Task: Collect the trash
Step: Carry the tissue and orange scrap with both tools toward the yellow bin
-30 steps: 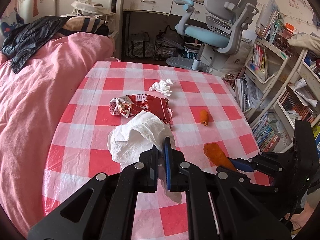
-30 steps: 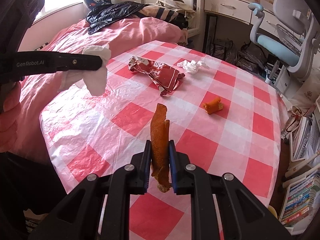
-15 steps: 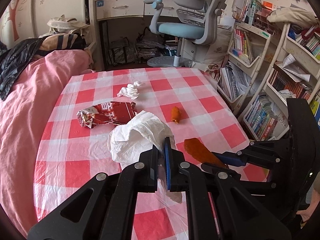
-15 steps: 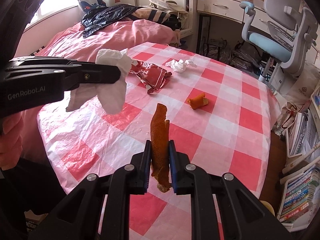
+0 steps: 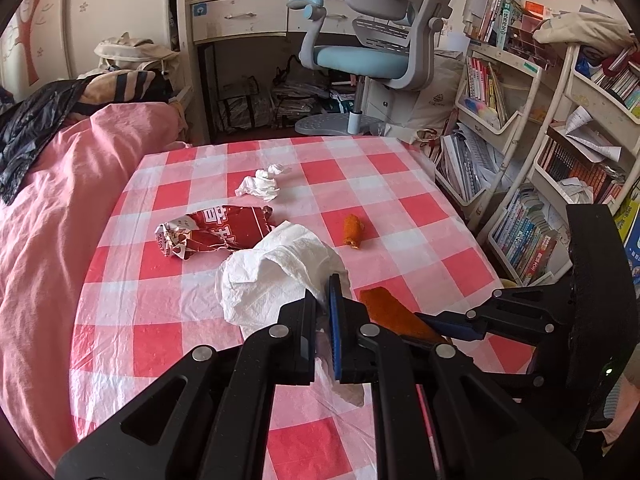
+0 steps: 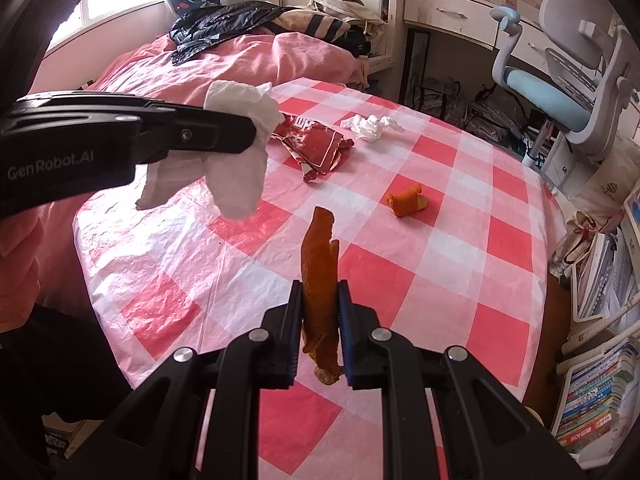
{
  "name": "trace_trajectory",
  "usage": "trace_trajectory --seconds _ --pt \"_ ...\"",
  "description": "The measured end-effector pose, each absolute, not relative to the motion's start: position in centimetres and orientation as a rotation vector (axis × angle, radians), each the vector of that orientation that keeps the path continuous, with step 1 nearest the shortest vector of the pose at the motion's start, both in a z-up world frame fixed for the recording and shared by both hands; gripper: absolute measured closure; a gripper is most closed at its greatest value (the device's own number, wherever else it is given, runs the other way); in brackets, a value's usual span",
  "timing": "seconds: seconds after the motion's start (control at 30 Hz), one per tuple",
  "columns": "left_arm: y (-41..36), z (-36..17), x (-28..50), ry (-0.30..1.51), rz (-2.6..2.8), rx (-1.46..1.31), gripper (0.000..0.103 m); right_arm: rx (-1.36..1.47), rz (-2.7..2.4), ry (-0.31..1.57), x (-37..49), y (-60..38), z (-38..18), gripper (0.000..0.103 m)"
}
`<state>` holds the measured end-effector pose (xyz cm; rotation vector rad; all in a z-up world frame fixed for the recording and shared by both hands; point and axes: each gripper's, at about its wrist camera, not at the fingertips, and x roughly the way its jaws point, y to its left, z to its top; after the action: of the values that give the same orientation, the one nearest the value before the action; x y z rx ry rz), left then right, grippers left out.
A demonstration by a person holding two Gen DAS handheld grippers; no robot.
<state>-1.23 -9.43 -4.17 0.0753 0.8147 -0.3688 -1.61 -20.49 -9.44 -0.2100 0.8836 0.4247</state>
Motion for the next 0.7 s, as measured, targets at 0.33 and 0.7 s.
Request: trace_trajectory --seconds 0.33,0.7 --pt "-11.5 -4.3 -1.0 0.822 -0.392 0.077 0.097 -0.224 0.403 0.878 -2.0 -21.3 -9.0 0.085" --pt "-20.2 -3.8 -1.8 0.811 -0.547 0.098 0.097 -0.251 0.253 0.864 -5.1 -29.8 -5.6 0.085"
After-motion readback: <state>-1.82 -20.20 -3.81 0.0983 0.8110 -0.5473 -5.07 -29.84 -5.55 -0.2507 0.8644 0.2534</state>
